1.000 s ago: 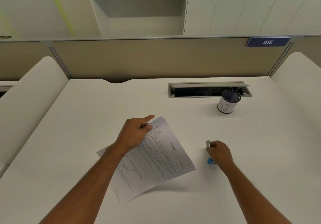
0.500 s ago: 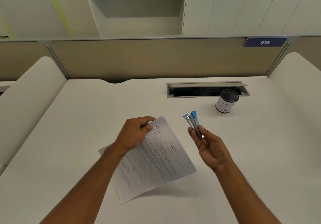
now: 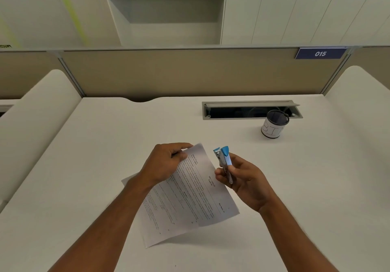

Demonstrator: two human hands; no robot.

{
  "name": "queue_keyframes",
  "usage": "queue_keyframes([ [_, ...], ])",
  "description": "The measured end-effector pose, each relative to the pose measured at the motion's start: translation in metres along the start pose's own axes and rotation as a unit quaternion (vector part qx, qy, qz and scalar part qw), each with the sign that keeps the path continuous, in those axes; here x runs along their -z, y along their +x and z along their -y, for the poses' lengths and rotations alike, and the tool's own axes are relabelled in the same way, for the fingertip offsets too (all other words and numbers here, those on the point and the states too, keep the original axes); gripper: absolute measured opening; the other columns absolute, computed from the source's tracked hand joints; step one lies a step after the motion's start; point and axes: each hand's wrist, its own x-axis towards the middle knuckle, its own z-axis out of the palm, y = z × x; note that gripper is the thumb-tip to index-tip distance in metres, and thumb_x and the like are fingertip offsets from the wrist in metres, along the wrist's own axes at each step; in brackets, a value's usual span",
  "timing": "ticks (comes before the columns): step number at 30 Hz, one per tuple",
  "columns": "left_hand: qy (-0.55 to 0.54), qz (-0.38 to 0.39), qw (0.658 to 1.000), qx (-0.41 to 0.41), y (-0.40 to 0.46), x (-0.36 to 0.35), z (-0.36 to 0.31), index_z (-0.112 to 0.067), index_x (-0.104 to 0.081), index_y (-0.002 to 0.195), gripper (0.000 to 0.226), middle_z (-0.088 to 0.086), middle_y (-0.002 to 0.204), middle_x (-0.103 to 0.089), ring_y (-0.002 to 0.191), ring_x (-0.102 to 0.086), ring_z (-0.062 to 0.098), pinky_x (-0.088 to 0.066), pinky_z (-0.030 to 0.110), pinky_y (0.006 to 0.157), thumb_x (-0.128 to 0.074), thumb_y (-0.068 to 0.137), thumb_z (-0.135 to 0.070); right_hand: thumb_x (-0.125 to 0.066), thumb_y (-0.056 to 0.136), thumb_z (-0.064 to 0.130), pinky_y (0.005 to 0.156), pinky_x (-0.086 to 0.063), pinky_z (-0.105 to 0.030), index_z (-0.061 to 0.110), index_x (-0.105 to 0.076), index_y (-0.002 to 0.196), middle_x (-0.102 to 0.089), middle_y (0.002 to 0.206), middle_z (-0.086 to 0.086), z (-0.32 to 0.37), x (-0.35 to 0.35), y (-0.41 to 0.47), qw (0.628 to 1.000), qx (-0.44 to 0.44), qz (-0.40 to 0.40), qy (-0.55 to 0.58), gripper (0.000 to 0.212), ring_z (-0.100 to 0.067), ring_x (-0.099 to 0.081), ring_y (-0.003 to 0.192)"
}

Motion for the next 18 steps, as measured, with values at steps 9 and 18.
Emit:
queue_keyframes([
  [9, -0.009, 0.014, 1.000, 0.001, -0.001, 0.001, 0.001, -0.034, -0.071, 0.124, 0.028, -0.021, 0.096, -0.074, 0.083, -0.068, -0.013, -0.052, 0.008, 0.062, -0.063, 0.099, -0.022, -0.066, 0.090, 0.037, 0.062, -0.047, -0.028, 0.013, -0.063, 0.122, -0.060, 0.099, -0.008, 0.011, -0.009, 0.009, 0.990, 0.017, -0.013, -0.142, 0.040, -0.018, -0.057, 0.070],
  [18, 0.046, 0.026, 0.998, -0.016, -0.004, 0.000, -0.004, -0.032, -0.067, 0.131, 0.030, -0.013, 0.122, -0.072, 0.088, -0.072, 0.008, -0.058, 0.014, 0.066, -0.057, 0.102, -0.029, -0.065, 0.093, 0.042, 0.059, -0.048, -0.018, 0.038, -0.066, 0.110, -0.068, 0.083, 0.017, 0.016, -0.014, 0.022, 0.921, 0.076, -0.071, -0.374, 0.018, -0.007, -0.057, 0.065],
])
